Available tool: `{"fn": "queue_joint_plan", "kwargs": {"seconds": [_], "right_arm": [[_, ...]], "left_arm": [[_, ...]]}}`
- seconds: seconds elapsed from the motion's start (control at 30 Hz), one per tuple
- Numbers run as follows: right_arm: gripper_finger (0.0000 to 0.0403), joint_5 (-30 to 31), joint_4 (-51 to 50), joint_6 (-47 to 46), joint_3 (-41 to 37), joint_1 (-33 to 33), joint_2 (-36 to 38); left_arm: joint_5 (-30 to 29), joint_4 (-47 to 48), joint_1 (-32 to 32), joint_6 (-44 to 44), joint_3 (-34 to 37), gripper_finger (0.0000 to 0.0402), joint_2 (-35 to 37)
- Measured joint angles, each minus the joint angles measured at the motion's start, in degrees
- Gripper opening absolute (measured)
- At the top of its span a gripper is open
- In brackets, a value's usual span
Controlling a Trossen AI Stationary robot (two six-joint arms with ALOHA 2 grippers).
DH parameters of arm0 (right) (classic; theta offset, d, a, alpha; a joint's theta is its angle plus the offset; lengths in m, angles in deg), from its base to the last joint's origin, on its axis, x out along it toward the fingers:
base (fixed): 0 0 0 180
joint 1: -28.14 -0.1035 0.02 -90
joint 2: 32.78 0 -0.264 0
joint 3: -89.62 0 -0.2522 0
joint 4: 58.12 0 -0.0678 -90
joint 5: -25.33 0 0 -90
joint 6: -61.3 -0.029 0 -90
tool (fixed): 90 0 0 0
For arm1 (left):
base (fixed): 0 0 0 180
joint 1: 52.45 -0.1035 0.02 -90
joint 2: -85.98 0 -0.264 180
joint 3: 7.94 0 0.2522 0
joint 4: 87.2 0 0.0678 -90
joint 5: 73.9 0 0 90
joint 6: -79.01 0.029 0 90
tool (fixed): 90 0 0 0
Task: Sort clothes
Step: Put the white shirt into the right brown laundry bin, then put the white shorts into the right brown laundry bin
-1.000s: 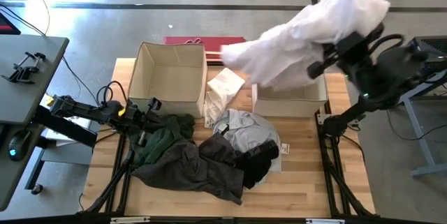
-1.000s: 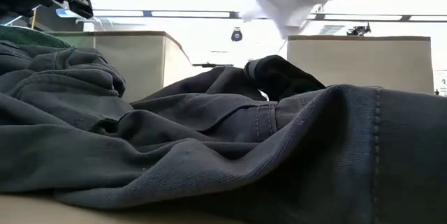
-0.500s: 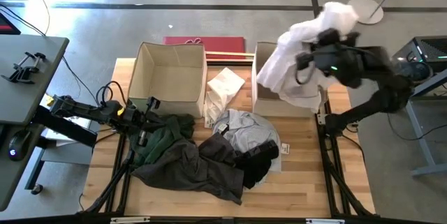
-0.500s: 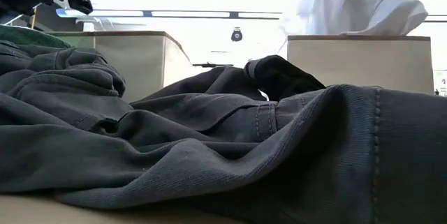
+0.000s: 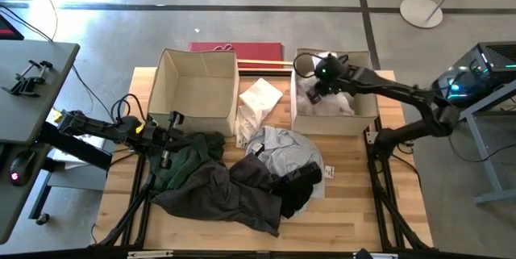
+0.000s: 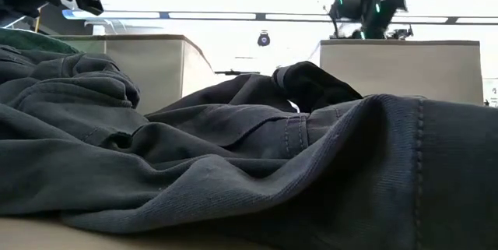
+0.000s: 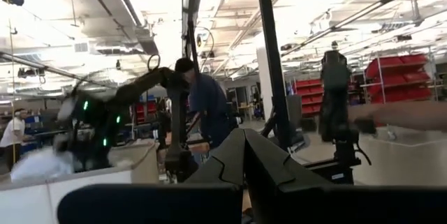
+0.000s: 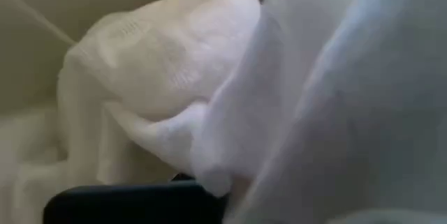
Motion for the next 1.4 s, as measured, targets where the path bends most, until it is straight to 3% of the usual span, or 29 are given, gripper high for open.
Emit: {"fn": "queue_joint_plan", "kwargs": {"seconds": [0.13, 0.27, 0.47, 0.67, 0.8, 0.97, 1.07, 1.2, 1.4], "right_arm": [[0.0030, -4.72, 0.41, -2.40, -6.71, 3.07, -3.36], [0.0040, -5.75, 1.25, -4.29, -10.69, 3.67, -5.65], [0.0115, -6.12, 0.41, -3.92, -11.17, 3.61, -5.52], [0.0206, -5.94, -9.64, -3.60, -1.30, 3.59, -3.82], [0.0227, -4.73, -21.72, -6.85, 9.33, 2.85, -2.86], [0.0228, 5.14, -35.17, -12.82, 22.32, -2.04, -1.10], [0.0229, 11.50, -38.03, -15.47, 28.30, -7.18, 0.24], [0.0229, 13.23, -29.90, -11.93, 31.30, -16.65, 1.54], [0.0229, 7.47, 0.36, 3.27, 27.79, -29.41, -2.66]], "left_arm": [[-0.07, -0.29, 0.00, -0.40, 0.01, 0.0000, 0.00], [-0.13, -0.69, 0.00, 0.00, -0.01, 0.0000, 0.00], [-0.34, -0.76, 0.00, -0.73, 0.01, 0.0000, 0.00], [-1.41, -0.67, 0.00, -2.08, 0.01, 0.0000, 0.00], [-5.59, -0.62, 0.00, -2.16, 0.01, 0.0000, 0.00], [-9.74, -0.62, 0.00, -3.17, 0.01, 0.0000, 0.00], [-10.08, -0.55, 0.00, -4.90, 0.00, 0.0000, 0.00], [-10.08, -0.24, 0.00, -6.21, 0.01, 0.0000, 0.00], [-11.18, -0.93, 0.01, -6.10, 0.01, 0.0000, 0.00]]}}
